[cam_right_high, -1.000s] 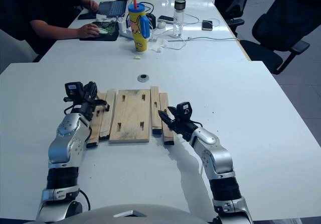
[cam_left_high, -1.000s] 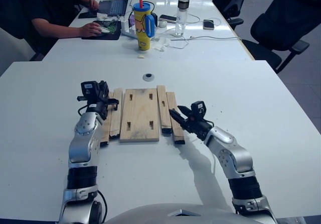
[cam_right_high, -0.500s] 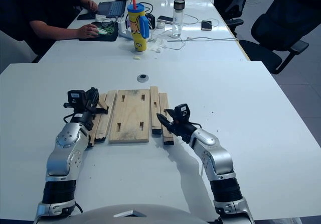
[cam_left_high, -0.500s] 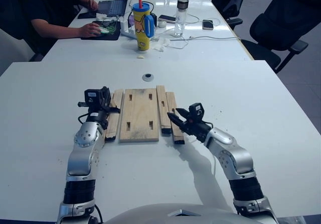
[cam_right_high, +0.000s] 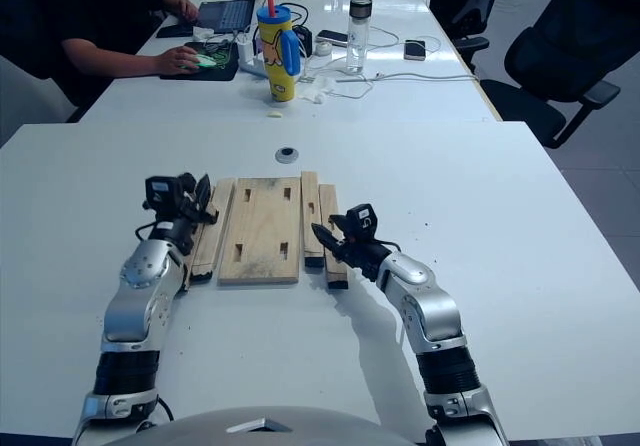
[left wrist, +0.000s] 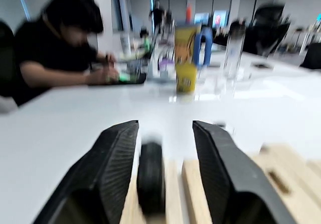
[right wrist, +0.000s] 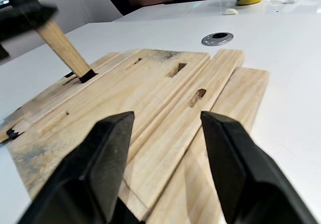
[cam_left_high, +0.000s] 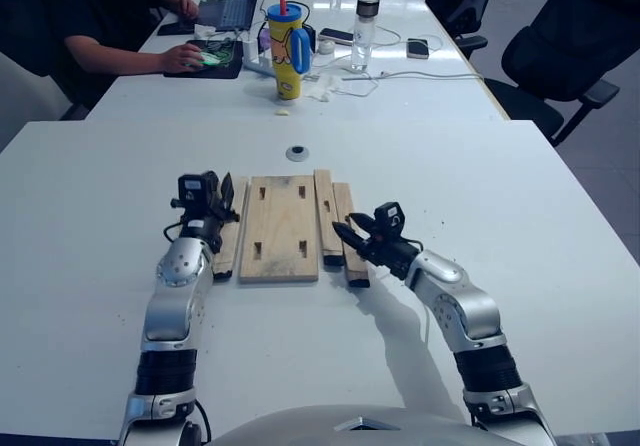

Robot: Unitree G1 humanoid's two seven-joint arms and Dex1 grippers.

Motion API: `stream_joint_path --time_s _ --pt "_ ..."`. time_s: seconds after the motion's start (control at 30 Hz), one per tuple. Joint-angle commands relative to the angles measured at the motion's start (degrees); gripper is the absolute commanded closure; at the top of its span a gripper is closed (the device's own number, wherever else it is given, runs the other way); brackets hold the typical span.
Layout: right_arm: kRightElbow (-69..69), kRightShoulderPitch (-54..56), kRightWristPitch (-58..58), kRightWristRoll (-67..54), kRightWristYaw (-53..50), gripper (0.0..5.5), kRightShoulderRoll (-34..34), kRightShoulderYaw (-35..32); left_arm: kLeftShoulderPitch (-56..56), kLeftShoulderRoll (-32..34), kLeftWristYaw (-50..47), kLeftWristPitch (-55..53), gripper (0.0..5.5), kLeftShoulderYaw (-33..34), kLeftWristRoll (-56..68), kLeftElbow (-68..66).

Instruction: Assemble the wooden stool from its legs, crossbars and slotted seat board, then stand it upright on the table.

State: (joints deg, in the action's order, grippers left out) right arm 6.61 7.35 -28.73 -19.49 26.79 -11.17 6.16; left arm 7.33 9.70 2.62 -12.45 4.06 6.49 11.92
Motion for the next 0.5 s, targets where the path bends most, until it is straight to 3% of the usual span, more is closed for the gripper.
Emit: stream_joint_path --time_s 0.03,0.17,0.3,0.5 --pt "0.1 0.1 -0.2 -0.3 0.4 3.05 0.4 0.1 1.1 -0.1 -1.3 2.3 3.13 2.5 -0.2 5.0" --pt "0.0 -0.2 -0.2 0.1 0.7 3.05 0.5 0.5 9.1 0.4 -2.1 2.1 3.13 4.1 0.8 7.8" --pt "0.0 -0.2 0.0 0.5 0.7 3.05 0.6 1.3 19.0 2.0 0.0 -2.3 3.13 5.2 3.3 0.7" --pt "-0.9 0.6 0.5 1.1 0.7 3.05 1.1 2.0 13.6 1.2 1.5 -12.7 3.13 3.6 3.3 -13.0"
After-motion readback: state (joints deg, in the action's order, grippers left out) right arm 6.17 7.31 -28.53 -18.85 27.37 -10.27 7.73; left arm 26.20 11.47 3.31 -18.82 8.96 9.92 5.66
